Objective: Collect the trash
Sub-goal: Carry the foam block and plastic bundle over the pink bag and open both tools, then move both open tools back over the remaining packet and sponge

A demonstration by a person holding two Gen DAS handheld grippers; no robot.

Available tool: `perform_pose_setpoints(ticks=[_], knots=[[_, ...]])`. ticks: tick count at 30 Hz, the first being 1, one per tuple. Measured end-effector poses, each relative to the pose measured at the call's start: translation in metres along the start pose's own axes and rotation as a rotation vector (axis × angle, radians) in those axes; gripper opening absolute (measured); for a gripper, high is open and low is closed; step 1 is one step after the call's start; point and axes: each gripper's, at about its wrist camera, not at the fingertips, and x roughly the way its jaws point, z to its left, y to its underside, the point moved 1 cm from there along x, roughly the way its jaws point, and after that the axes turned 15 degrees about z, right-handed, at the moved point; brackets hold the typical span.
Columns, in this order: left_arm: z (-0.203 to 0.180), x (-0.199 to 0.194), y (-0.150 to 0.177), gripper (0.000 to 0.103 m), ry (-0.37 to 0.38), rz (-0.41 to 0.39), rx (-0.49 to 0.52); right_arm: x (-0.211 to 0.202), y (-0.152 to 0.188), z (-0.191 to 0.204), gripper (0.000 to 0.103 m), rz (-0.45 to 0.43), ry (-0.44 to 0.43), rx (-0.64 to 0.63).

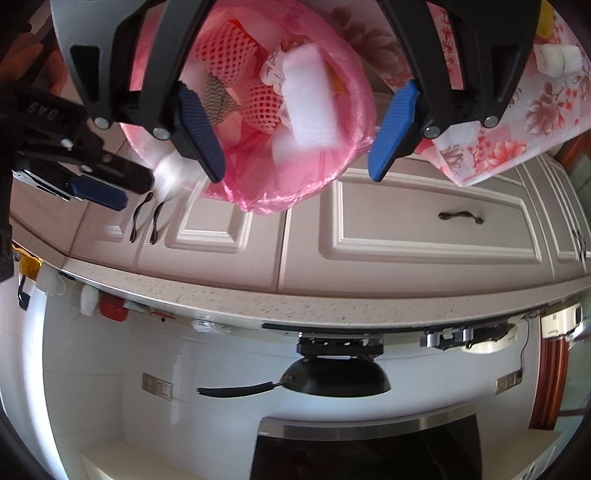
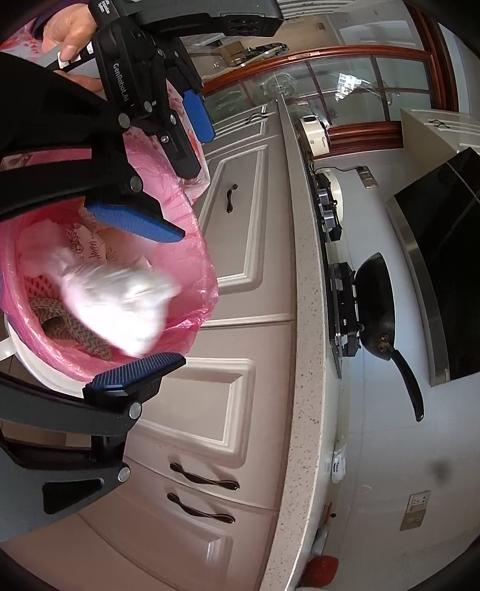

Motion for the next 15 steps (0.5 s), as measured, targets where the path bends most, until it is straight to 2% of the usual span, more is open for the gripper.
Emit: perform_pose_setpoints(ticks=[3,7,15], knots=[[0.008,-0.006,0.005,0.079,-0.011,0.000,-0.014,-0.005,0.003,-0.001,0.060,-0.003,0.002,0.012],[0.016,-0.024,0.011,0.090,-0.041,-0.020,-0.042,-0.018,0.009,0.007,0.060,-0.009,-0.001,0.011],[0.027,-0.088,0.036,0.098,-0.133,-0.057,-0.056,-0.054,0.022,0.039,0.064,-0.029,-0.021,-0.008]])
